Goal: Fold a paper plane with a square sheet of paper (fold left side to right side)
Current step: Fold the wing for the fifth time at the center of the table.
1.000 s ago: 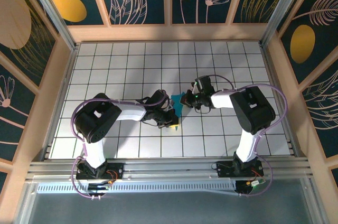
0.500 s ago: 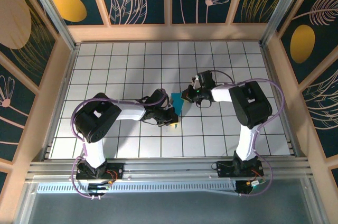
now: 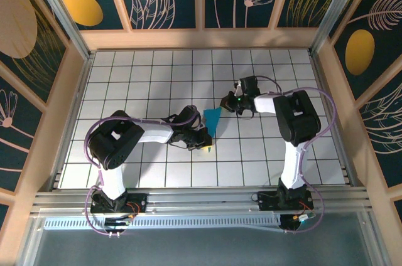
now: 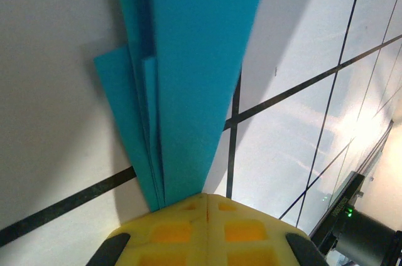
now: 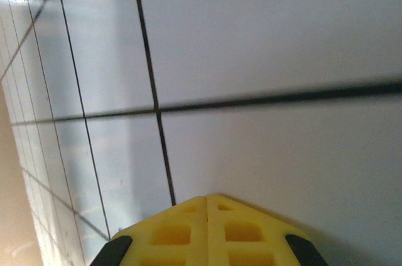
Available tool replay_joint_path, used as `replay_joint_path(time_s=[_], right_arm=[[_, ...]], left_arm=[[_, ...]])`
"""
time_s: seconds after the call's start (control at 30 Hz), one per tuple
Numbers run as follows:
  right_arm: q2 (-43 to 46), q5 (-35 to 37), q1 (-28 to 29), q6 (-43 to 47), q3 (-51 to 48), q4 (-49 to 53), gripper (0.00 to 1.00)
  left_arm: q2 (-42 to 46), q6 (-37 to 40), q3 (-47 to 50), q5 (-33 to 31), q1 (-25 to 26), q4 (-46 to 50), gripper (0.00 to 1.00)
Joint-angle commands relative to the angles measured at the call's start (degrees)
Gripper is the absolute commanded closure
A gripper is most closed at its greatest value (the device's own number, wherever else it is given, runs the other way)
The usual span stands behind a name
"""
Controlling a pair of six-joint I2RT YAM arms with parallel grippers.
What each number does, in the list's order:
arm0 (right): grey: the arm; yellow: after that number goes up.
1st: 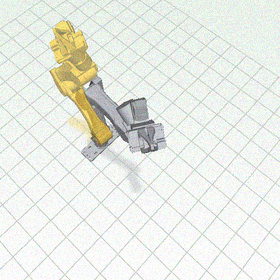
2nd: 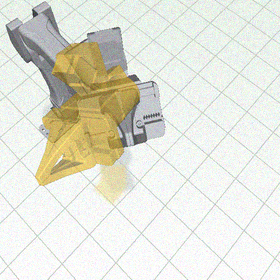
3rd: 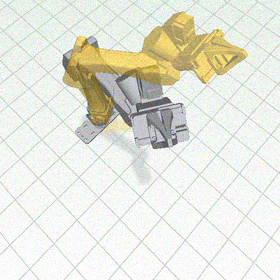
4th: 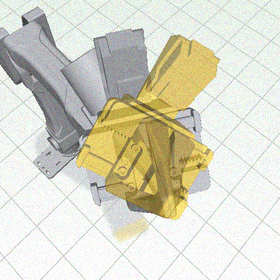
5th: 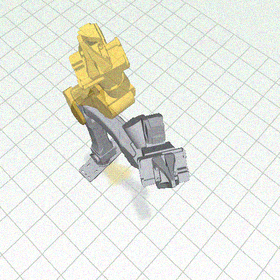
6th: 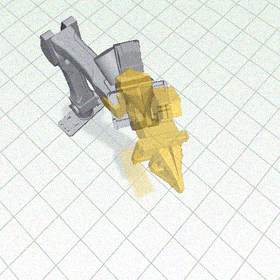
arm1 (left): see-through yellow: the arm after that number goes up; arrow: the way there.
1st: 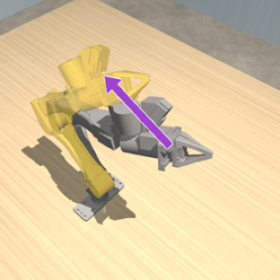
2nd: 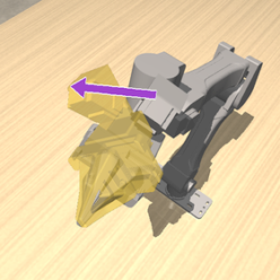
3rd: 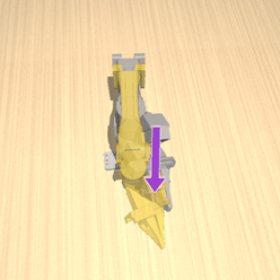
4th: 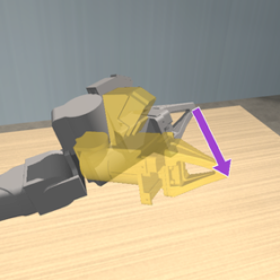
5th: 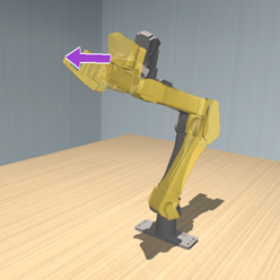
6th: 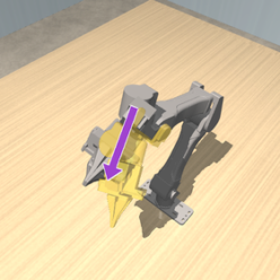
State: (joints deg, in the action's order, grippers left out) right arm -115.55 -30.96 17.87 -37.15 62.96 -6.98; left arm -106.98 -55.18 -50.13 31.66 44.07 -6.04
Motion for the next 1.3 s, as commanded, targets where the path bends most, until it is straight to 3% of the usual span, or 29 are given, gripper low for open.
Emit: replay_joint_path(time_s=[0.0,0.17,0.3,0.4,0.57,0.7,0.8,1.0,1.27], right_arm=[[-1.3,2.3,-1.6,2.4,3.8,1.9,1.0],[2.1,3.8,-2.7,3.7,5.2,4.6,1.0],[8.0,5.8,-2.7,4.3,2.9,6.8,1.0],[13.8,7.8,-2.5,4.5,-0.5,8.0,0.9],[23.0,13.6,-0.7,4.5,-4.8,13.2,0.7],[26.5,21.2,4.7,4.0,-4.9,20.2,0.57],[25.7,28.0,10.4,2.8,-2.8,25.9,0.51],[18.2,37.9,20.6,-0.1,4.4,35.2,0.46],[7.9,44.7,28.0,-2.1,14.3,42.6,0.42]], left_arm=[[-1.1,0.2,2.5,-1.1,0.2,6.8,1.0],[1.1,0.7,1.0,-1.8,0.2,5.2,1.0],[4.7,2.2,-3.2,-3.2,0.2,3.4,0.89],[8.4,4.8,-5.3,-6.4,0.2,3.4,0.83],[19.6,8.4,-6.5,-17.8,-0.8,5.7,0.69],[28.1,8.9,-2.2,-30.9,-2.1,7.4,0.61],[32.9,8.9,-0.1,-40.2,-2.3,9.6,0.54],[40.2,7.5,4.3,-52.6,-2.5,11.0,0.4],[45.6,7.3,8.3,-58.6,-2.6,11.5,0.34]])
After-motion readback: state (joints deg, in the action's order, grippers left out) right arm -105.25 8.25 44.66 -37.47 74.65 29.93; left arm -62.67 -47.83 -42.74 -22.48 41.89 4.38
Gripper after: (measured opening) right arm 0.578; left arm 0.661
